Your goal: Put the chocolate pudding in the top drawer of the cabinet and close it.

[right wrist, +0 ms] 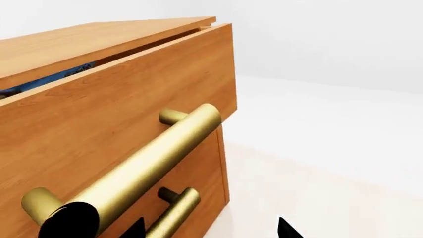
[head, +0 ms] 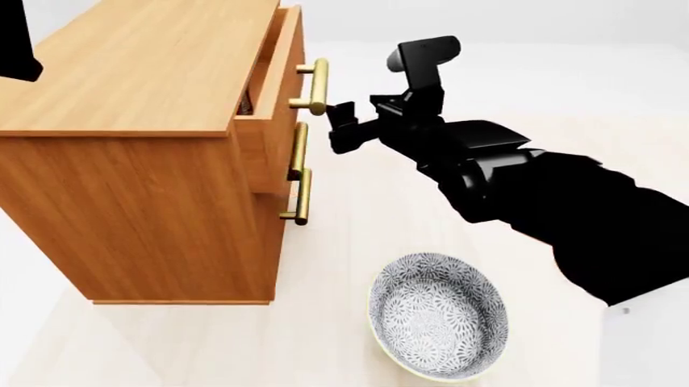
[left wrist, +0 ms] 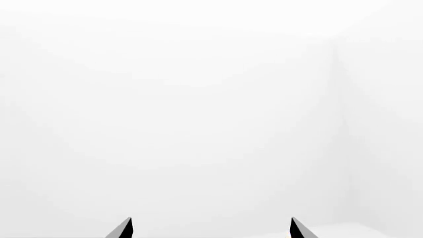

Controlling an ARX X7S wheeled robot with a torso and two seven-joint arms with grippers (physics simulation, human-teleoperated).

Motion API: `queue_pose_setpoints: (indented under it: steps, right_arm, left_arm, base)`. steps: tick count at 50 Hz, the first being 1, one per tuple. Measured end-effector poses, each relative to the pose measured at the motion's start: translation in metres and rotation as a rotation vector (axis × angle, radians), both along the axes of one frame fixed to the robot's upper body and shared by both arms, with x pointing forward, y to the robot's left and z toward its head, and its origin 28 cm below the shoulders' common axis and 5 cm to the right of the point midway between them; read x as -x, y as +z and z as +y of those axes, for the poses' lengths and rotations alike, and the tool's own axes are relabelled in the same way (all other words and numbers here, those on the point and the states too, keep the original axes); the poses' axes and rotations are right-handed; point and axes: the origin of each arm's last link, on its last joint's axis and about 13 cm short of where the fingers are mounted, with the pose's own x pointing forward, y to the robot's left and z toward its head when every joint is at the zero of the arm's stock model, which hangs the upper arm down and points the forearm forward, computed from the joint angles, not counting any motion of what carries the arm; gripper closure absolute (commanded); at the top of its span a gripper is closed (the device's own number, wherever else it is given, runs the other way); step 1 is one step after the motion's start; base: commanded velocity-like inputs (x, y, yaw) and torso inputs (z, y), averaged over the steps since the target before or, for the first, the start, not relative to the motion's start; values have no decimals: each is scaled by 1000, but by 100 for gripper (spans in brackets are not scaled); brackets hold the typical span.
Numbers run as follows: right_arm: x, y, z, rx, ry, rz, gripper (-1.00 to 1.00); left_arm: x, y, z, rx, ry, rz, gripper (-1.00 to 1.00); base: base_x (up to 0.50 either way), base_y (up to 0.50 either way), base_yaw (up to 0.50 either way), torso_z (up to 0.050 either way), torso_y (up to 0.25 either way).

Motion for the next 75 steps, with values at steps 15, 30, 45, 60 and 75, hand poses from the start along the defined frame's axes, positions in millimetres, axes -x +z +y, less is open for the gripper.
queue_pose_setpoints:
  steps: [15,30,45,60,75]
  right_arm:
    - [2,0,17,-6,41,8,-100]
    - [4,1,31,-8,67,18,-100]
    - [6,3,35,-2,64,19,-100]
    - [24,-2,28,-9,85,15,-100]
    - [69,-1,-10,-22,33,-25,-100]
  left_arm:
    - [4,-2,2,2,16,4,-100]
    - [9,-2,3,5,24,5,-100]
    - [13,-1,4,5,27,-2,-100]
    - [14,-2,4,11,17,-11,-100]
    - [9,-4,3,18,-3,-11,-100]
  base:
    - [0,0,0,0,3]
    - [0,0,0,0,3]
    - [-2,2,3,0,4]
    - [-1,0,1,1,2]
    - [0,0,0,0,0]
